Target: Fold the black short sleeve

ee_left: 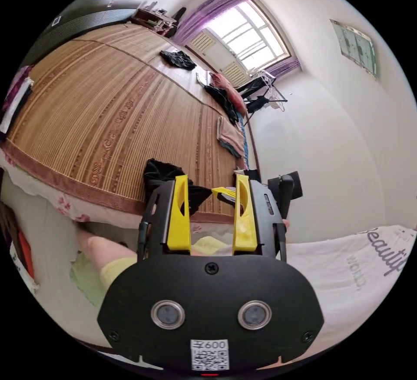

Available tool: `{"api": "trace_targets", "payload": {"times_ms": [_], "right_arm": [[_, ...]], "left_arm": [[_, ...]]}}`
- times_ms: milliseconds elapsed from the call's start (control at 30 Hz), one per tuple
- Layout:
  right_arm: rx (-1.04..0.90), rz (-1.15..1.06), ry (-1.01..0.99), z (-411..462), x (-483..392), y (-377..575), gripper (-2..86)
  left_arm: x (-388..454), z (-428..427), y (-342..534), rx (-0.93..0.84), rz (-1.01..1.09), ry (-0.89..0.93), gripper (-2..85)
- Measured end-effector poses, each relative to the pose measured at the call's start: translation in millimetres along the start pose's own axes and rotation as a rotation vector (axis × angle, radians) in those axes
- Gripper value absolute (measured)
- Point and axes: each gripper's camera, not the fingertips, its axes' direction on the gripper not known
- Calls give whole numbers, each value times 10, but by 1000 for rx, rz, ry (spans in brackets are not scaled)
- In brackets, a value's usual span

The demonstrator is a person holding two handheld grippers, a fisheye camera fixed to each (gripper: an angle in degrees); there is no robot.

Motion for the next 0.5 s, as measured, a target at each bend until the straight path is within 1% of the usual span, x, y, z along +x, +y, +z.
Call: {"api": "trace_targets", "payload": {"times_ms": [33,67,100,133,167,233,300,367,400,433,467,500], "right_arm": [[21,89,19,14,337,-185,-8],[37,133,-3,-16,499,-317,-8],[108,168,-49,-162,733,-648,-8],[205,123,3,-381,803,-1027,-8],[252,72,62,-508,786,-1232,-8],[417,-227,327,-944,563,-1897,-8],[479,-422,410,-1080,466,-2182,-8],[447,-485,278,-1093,554,-2425,-8],[364,-500,177,-945,653,-2543,-8],[273,-518,143,-650,744,-2567,-8],[236,-526,146,-463,792,-2534,-8],[178,-513,161,-53,926,-2411,-8]], "left_arm": [[55,14,-193,-29,31,40,144],[76,19,-296,-50,47,58,144],[100,17,-507,-98,76,90,143],[100,-9,-721,-143,104,119,142],[93,-34,-827,-163,118,133,142],[26,-248,-1212,-208,162,177,142],[-61,-490,-1452,-219,218,206,141],[-217,-702,-1648,-252,274,196,141],[-361,-804,-1747,-290,304,169,143],[-527,-874,-1820,-334,316,126,146],[-620,-903,-1850,-354,314,98,148],[-811,-968,-1891,-371,296,37,151]]}}
